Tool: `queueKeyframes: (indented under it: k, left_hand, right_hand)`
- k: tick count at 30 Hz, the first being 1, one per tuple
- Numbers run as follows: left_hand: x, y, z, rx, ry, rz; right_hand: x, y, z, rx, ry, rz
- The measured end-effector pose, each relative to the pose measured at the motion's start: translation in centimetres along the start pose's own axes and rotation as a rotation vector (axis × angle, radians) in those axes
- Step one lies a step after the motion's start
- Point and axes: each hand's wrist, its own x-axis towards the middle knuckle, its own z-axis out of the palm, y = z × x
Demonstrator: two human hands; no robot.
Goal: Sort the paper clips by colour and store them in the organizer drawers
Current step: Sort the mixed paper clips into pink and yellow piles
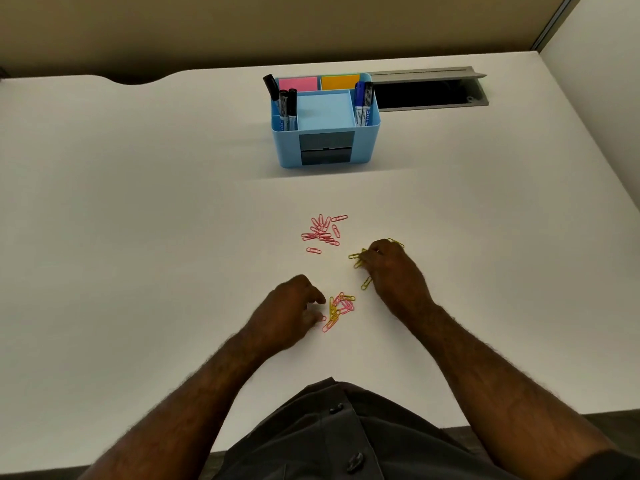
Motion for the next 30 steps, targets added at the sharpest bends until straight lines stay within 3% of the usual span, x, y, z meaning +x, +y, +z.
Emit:
queueKeyframes:
  k: [4,7,12,21,27,30]
  left_hand:
    - [-0.5,-0.6,1.1,0.067,-0.027,0.055]
    - [-0.6,-0.9,1.2,0.068,0.01,0.06]
    - [-0.2,-1.7,0.9,0.066,0.119,0.027]
    - [3.5,-0.1,0.5,0.107,0.318,0.003]
    - [2.5,1.0,1.7,0.077,0.122,0.109]
    - [2.1,1.0,2.1,0.08,0.107,0.097]
  right_hand:
    - [-0.6,0.8,-0.9,-0.018,0.083,0.081]
    - [-1.6,0.0,-0.8,0.051,0.107,0.032]
    - [-3.4,-1.8,0.4,0.15,-0.005,-0.07]
    - [-4.3,-2.4,0.3,0.176,-0.149,0.032]
    - [-3.8,-1.5,-0.2,0.102,-0.066,0.068]
    - [-3.2,-1.3,-0.2,0.067,-0.023,0.085]
